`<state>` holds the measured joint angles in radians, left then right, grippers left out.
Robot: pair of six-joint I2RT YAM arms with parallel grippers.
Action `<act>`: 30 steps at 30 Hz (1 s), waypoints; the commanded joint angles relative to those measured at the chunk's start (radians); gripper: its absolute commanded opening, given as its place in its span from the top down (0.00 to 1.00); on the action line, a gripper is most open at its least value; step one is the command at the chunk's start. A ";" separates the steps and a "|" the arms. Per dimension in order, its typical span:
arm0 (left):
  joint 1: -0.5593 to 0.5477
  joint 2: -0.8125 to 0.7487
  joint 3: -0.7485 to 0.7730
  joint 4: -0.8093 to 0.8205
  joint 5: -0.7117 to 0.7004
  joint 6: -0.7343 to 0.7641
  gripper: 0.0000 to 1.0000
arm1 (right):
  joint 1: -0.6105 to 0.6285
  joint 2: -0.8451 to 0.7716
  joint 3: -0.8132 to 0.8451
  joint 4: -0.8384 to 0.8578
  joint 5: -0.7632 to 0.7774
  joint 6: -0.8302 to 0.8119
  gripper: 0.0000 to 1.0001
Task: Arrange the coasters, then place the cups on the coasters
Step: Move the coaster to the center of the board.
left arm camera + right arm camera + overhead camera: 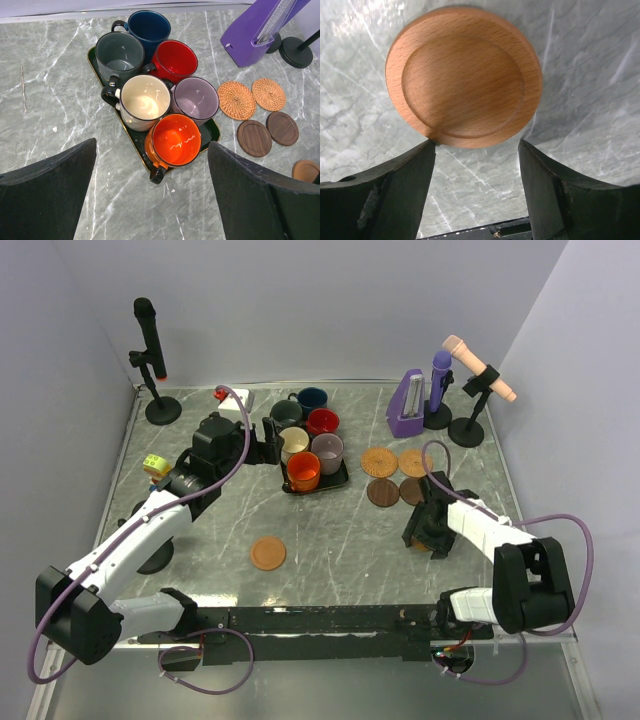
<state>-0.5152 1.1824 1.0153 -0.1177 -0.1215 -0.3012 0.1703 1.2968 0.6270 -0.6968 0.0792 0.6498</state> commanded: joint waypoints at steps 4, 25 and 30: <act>-0.005 -0.024 0.012 0.023 -0.006 -0.004 0.03 | -0.054 0.074 0.037 0.074 0.045 -0.082 0.28; -0.003 -0.014 0.011 0.021 -0.013 -0.001 0.03 | -0.069 0.182 0.132 0.103 0.005 -0.148 0.33; -0.005 -0.010 0.011 0.021 -0.017 0.001 0.03 | -0.071 0.200 0.145 0.102 0.007 -0.153 0.33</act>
<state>-0.5152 1.1824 1.0153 -0.1177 -0.1257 -0.3008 0.1089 1.4582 0.7536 -0.6895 0.0566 0.5026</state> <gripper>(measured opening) 0.967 0.671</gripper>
